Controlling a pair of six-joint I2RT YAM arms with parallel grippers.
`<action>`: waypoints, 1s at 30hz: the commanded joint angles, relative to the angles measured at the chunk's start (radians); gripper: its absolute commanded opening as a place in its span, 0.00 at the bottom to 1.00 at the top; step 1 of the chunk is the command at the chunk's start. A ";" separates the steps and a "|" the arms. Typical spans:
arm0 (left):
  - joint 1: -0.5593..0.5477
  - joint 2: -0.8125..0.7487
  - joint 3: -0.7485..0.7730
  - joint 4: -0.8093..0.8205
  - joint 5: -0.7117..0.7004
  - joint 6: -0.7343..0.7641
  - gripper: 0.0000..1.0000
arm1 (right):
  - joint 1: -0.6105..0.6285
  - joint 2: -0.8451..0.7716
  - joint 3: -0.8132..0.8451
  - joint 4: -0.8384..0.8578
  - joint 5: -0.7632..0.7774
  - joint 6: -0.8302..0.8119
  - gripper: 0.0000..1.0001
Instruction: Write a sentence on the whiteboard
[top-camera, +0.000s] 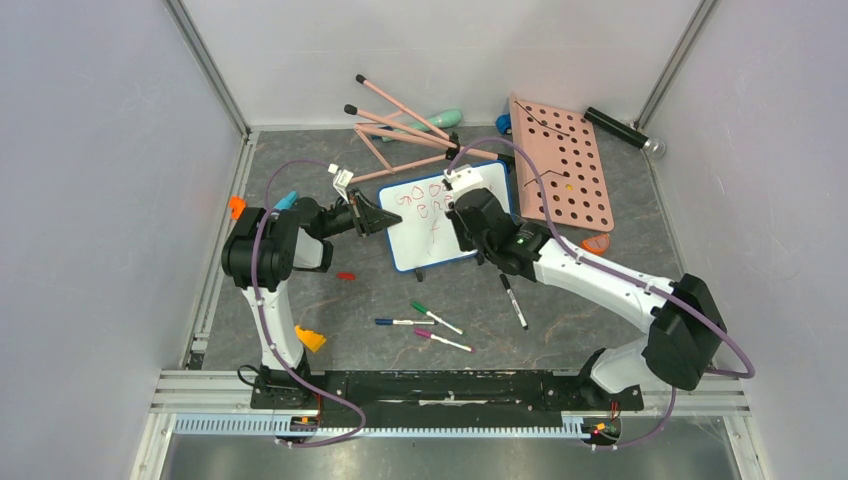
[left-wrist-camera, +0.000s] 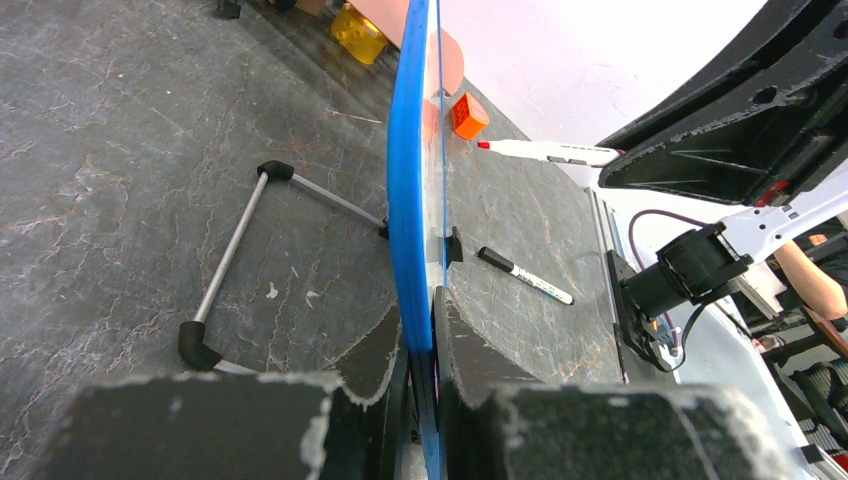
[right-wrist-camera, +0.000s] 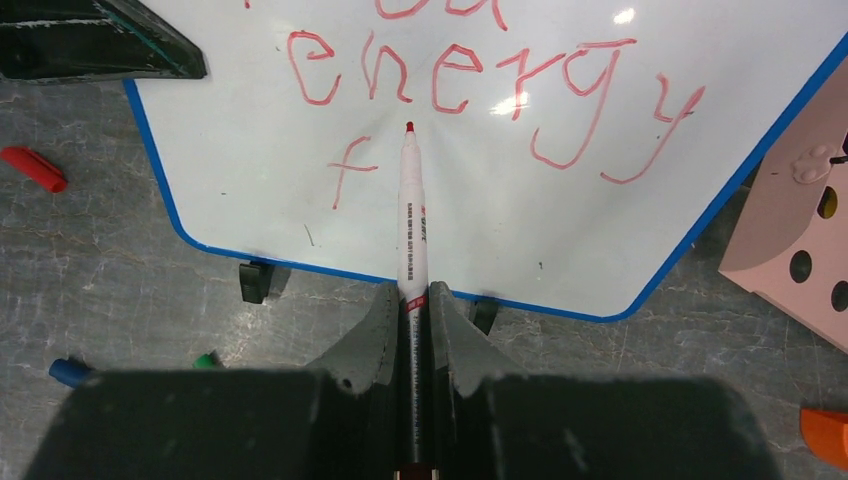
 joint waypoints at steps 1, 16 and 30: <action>-0.002 0.002 0.015 0.060 0.018 0.102 0.02 | -0.029 0.000 0.019 0.030 -0.024 -0.013 0.00; -0.002 0.004 0.018 0.060 0.018 0.100 0.02 | -0.037 0.045 0.014 0.047 -0.100 -0.011 0.00; -0.002 0.005 0.018 0.060 0.020 0.100 0.02 | -0.038 0.076 -0.004 0.049 -0.073 -0.008 0.00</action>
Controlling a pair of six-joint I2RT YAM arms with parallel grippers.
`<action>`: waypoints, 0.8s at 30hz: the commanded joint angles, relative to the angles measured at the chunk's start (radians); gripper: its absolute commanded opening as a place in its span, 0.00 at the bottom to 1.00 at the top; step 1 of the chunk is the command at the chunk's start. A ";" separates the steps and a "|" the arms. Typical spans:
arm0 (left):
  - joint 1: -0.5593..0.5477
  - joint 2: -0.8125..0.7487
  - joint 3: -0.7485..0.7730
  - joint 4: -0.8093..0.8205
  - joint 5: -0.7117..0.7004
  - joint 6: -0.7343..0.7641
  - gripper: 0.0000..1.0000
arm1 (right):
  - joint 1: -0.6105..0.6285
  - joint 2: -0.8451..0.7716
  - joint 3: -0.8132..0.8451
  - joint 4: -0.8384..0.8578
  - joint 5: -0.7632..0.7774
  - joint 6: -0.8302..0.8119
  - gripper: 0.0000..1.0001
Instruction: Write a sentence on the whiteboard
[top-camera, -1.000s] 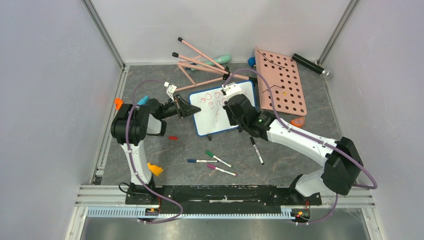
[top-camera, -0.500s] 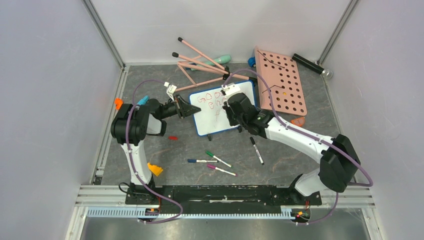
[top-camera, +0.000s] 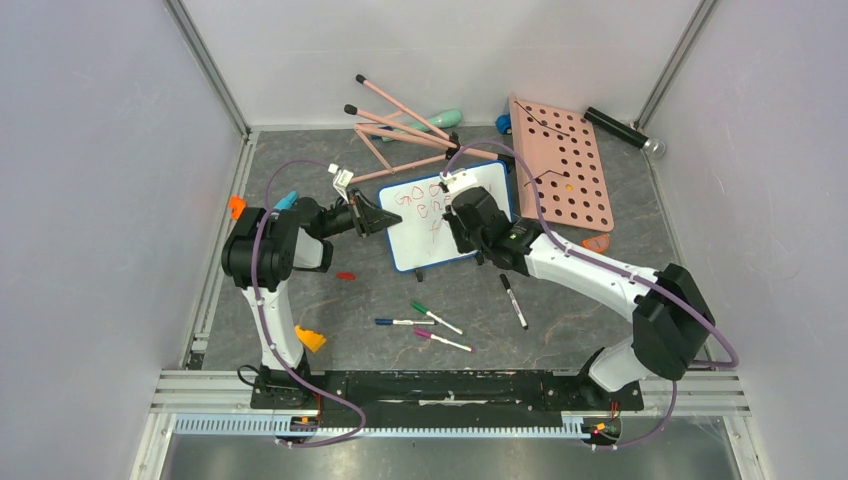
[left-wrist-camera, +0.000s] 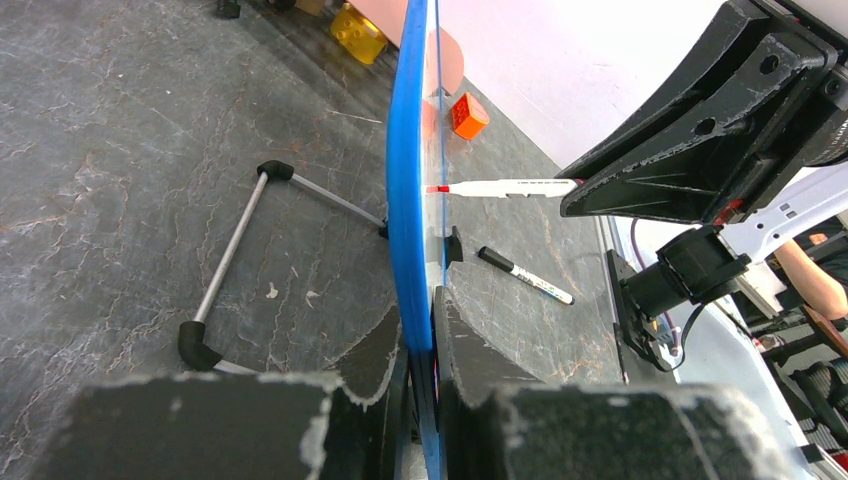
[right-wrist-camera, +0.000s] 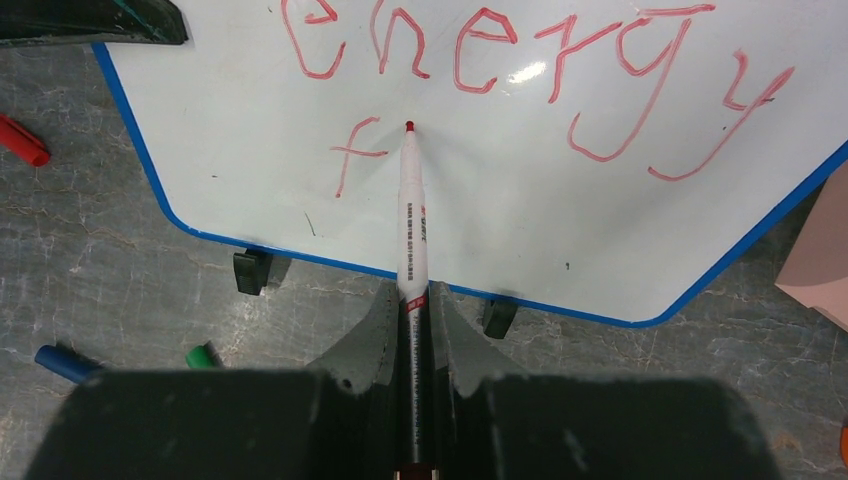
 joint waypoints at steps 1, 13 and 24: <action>-0.002 0.005 0.018 0.060 0.019 0.100 0.02 | -0.001 0.005 -0.013 0.038 0.006 -0.003 0.00; -0.002 0.005 0.019 0.060 0.019 0.101 0.02 | -0.001 -0.058 -0.145 0.074 -0.053 0.023 0.00; -0.004 0.004 0.017 0.060 0.020 0.100 0.02 | -0.002 -0.132 -0.112 0.059 -0.029 -0.009 0.00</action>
